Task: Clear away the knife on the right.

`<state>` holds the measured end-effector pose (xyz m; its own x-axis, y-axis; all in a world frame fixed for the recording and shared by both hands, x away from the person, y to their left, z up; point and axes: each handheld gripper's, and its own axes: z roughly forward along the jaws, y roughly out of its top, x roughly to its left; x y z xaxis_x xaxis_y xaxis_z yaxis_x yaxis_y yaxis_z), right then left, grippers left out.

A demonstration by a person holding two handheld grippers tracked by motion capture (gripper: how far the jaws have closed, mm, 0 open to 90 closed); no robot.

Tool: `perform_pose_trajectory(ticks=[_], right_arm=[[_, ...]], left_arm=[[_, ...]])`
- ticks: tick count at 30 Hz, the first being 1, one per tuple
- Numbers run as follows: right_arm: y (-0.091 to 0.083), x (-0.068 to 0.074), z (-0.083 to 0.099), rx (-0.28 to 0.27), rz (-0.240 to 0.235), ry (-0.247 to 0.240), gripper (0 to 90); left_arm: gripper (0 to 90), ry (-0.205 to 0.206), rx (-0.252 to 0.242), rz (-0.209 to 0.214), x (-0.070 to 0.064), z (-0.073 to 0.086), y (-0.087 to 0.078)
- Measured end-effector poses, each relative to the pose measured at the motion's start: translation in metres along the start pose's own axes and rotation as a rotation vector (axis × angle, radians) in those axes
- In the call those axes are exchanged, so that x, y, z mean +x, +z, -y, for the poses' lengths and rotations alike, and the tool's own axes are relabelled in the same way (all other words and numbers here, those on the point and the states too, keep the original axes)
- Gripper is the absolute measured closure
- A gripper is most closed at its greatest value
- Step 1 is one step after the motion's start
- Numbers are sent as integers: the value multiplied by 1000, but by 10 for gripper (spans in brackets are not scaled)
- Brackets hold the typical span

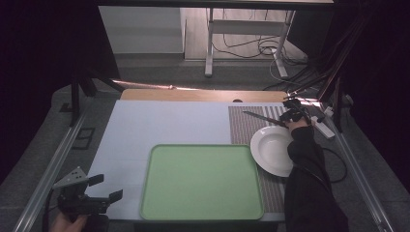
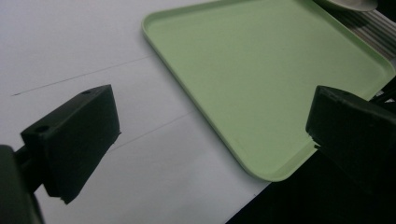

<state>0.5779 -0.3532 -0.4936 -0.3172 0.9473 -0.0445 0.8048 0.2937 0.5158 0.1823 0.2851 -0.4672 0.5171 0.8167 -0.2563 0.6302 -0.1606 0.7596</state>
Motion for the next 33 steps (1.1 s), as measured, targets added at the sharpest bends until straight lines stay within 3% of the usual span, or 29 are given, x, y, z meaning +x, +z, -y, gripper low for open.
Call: perform_pose_trajectory(ticks=[2,5,8,10,14,21,24,28,31,33], right_arm=[[-4,-1,5,23,-54,10,900],[-10,-3,12,53,-96,5,900],[-15,-4,15,60,-62,2,900],[-19,-7,14,22,-55,36,840],[-23,-7,12,-12,-56,70,615],[-18,5,1,0,-108,120,165],[-15,17,-4,7,-85,82,11],[-8,33,-11,34,-36,52,0],[-2,43,-15,50,-67,34,0],[3,48,-16,70,-62,18,0]], left_arm=[[26,4,1,0,0,0,0],[26,9,3,-1,-1,0,0],[26,11,2,1,-1,-1,1],[26,13,4,1,-1,-1,1],[26,10,2,5,0,-1,1],[26,12,1,5,0,-1,1],[26,13,2,5,0,-1,1],[26,12,1,5,0,-1,1],[26,11,1,6,0,-1,1],[26,11,1,6,0,-1,1]])
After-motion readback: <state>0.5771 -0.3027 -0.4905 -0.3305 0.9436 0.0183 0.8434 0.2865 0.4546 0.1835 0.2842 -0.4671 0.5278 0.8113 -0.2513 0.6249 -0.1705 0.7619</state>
